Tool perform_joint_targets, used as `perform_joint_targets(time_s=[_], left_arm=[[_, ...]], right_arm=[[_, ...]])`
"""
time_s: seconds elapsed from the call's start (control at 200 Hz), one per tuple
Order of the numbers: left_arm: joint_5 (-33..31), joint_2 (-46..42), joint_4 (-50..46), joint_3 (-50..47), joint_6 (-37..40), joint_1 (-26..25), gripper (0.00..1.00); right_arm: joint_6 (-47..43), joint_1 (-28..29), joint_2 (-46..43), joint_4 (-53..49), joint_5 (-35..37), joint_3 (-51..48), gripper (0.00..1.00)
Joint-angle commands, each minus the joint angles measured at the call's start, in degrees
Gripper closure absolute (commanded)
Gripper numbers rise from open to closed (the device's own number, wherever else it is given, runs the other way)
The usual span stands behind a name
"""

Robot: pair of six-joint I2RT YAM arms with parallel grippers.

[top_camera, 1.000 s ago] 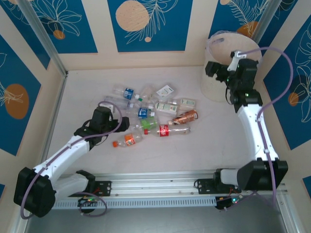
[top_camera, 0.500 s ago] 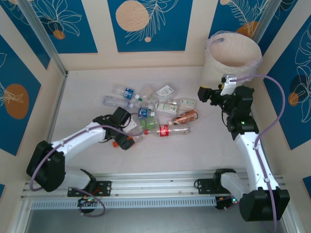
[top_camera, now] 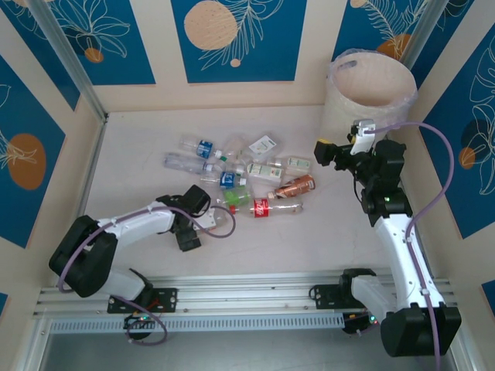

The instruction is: Put the plastic bottles in the bin

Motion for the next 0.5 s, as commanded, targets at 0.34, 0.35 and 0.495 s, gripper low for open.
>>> perform_joint_targets(time_s=[0.34, 0.35, 0.495], left_arm=[[10.78, 2.43, 12.82, -2.67, 1.72, 3.67, 0.23], [11.01, 2.6, 12.75, -2.6, 1.72, 3.75, 0.24], [11.15, 4.25, 13.86, -2.31, 2.22, 4.33, 0.44]], right_arm=[[-2.21, -0.21, -2.4, 0.28, -0.07, -0.99, 0.01], [-2.21, -0.21, -2.41, 0.23, -0.04, -1.0, 0.01], [-2.36, -0.25, -2.48, -0.03, 0.18, -0.93, 0.01]])
